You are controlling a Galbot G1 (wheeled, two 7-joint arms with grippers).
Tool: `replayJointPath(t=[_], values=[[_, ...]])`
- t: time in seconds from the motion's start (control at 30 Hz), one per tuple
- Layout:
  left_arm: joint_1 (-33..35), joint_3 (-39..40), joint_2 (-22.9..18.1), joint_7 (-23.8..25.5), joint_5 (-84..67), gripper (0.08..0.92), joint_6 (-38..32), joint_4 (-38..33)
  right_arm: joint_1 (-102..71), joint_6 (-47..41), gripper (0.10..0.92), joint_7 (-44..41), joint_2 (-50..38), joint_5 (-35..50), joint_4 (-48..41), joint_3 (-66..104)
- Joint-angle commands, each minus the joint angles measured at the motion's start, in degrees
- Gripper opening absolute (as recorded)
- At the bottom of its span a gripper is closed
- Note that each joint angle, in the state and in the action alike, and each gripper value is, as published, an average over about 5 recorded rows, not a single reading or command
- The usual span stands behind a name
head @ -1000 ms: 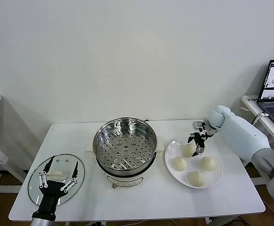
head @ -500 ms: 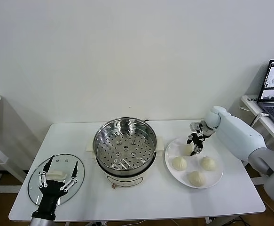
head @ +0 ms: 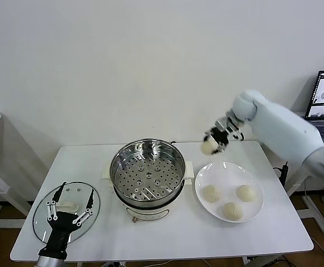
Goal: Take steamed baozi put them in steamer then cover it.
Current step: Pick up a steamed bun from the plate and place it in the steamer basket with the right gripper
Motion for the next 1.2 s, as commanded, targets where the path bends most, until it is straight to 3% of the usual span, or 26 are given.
replayJointPath(t=[0.03, 0.7, 1.2], values=[[0.3, 0.0, 0.0, -0.1, 0.0, 0.823, -0.2, -0.3, 10.5, 13.1, 0.659, -0.3, 9.1, 0.8, 7.3, -5.6], [0.5, -0.5, -0.2, -0.4, 0.0, 0.823, -1.0, -0.2, -3.1, 17.6, 0.645, 1.4, 20.7, -16.6, -3.0, -5.2], [0.4, -0.7, -0.1, -0.5, -0.1, 0.823, -1.5, 0.0, -5.9, 20.1, 0.654, 3.2, 24.8, -21.4, -10.1, -3.0]])
